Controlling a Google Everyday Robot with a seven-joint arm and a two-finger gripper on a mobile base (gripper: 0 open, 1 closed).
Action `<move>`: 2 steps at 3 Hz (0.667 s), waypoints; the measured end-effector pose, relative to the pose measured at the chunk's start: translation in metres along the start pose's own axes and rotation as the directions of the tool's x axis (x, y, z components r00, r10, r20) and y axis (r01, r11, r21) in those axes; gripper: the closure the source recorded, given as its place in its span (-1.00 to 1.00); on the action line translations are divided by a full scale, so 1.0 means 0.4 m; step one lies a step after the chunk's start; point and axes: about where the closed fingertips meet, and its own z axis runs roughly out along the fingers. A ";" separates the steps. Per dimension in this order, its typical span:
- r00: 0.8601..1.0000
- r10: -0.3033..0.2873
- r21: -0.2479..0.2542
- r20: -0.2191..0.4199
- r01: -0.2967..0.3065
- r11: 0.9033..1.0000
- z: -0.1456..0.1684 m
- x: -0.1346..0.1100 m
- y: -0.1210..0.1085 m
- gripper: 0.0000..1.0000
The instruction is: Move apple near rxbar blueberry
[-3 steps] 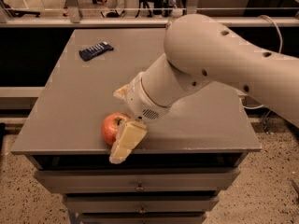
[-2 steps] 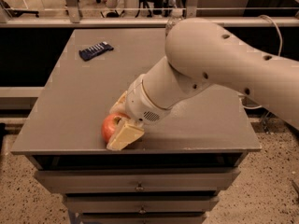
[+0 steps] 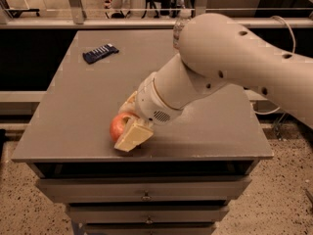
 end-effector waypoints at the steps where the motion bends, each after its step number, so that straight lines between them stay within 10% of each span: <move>1: 1.000 0.003 0.108 0.009 -0.004 0.994 -0.112 -0.008 -0.093 1.00; 2: 1.000 0.003 0.117 0.020 -0.005 0.993 -0.107 -0.019 -0.104 1.00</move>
Offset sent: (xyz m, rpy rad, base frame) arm 0.0256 -0.0238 0.0287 0.0069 -0.0594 -0.0593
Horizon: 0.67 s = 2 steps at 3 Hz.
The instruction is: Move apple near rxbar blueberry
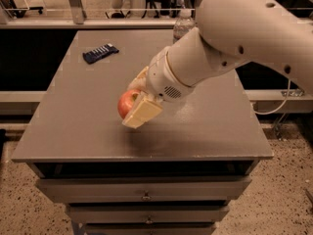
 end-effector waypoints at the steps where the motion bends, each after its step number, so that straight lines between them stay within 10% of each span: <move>1: 0.999 -0.032 0.023 0.037 0.031 0.999 0.043 -0.045 -0.070 1.00; 2: 0.993 -0.080 0.064 0.088 0.074 0.995 0.147 -0.126 -0.254 1.00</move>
Offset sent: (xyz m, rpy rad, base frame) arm 0.1750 0.1029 0.0182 0.1212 -0.1606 0.0603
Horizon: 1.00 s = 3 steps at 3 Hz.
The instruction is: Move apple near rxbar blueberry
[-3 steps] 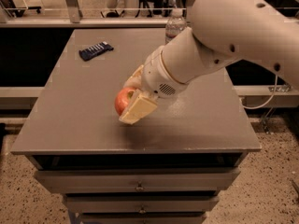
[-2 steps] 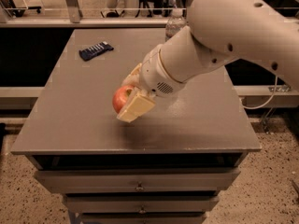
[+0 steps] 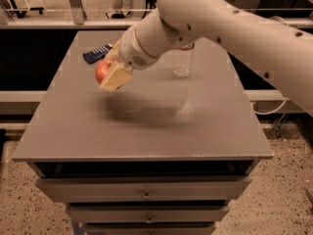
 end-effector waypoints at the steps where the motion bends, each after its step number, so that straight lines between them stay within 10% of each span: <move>1: 1.000 -0.024 0.024 0.021 0.023 0.999 0.067 -0.034 -0.113 1.00; 3: 0.999 0.008 0.038 -0.043 -0.007 0.999 0.191 -0.003 -0.290 1.00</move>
Offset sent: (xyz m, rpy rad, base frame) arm 0.1531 0.0383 -0.0172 -0.0274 -0.0146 -0.0721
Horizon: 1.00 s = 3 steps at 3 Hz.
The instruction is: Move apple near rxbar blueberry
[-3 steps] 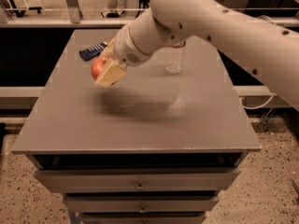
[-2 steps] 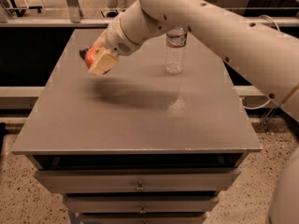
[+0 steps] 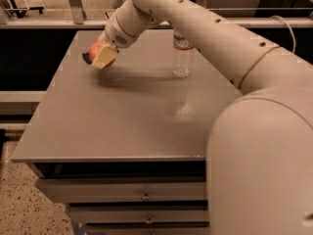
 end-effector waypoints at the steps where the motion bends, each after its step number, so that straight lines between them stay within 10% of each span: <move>1: 0.999 0.016 -0.001 -0.033 -0.016 1.000 0.039 0.007 -0.039 1.00; 3: 0.993 0.078 -0.002 -0.085 -0.078 0.997 0.093 0.043 -0.081 0.22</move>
Offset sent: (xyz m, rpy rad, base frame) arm 0.0567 0.0045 -0.0252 -0.0642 0.0783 -0.0979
